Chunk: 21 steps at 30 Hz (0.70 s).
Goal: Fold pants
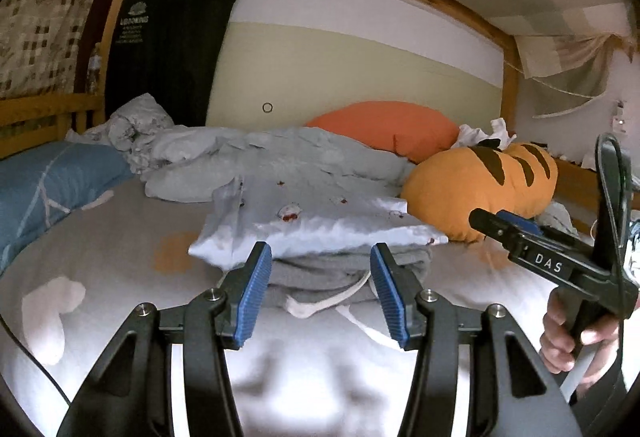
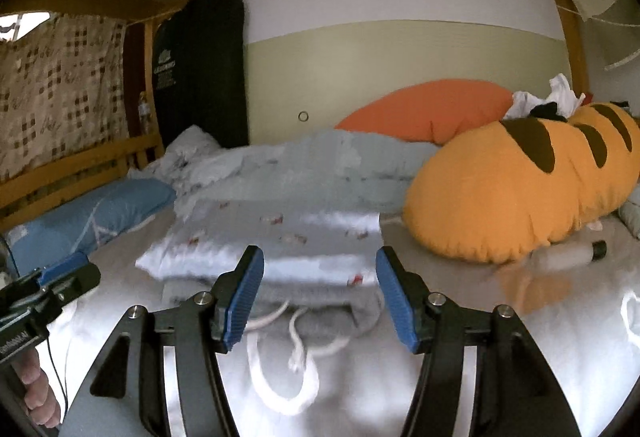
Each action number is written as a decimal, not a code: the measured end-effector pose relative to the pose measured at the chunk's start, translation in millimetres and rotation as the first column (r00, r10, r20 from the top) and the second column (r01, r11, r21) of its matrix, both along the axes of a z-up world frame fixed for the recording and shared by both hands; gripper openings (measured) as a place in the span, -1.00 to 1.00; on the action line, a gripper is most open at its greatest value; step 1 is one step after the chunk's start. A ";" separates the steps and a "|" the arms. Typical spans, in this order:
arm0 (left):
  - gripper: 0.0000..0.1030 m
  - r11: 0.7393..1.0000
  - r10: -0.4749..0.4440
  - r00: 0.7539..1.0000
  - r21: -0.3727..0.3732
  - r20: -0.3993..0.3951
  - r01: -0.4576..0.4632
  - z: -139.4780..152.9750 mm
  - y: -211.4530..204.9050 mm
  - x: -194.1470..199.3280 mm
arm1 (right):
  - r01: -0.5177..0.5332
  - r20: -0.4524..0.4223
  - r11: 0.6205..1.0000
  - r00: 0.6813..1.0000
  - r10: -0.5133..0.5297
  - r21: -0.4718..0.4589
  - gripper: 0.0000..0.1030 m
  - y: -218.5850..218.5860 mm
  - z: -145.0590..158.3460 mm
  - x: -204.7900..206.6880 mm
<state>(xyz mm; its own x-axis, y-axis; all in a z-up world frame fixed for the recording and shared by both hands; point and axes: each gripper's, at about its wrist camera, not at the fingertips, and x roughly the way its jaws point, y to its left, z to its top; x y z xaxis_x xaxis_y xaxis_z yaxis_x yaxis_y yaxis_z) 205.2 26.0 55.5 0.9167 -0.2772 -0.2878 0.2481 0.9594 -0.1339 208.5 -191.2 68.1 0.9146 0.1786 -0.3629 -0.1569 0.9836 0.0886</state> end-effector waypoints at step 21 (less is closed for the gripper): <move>1.00 0.980 0.197 0.966 0.005 0.170 -0.200 -21.2 4.6 -14.2 | 0.120 0.124 0.993 0.985 -0.120 0.009 0.99 -10.8 -31.9 -23.0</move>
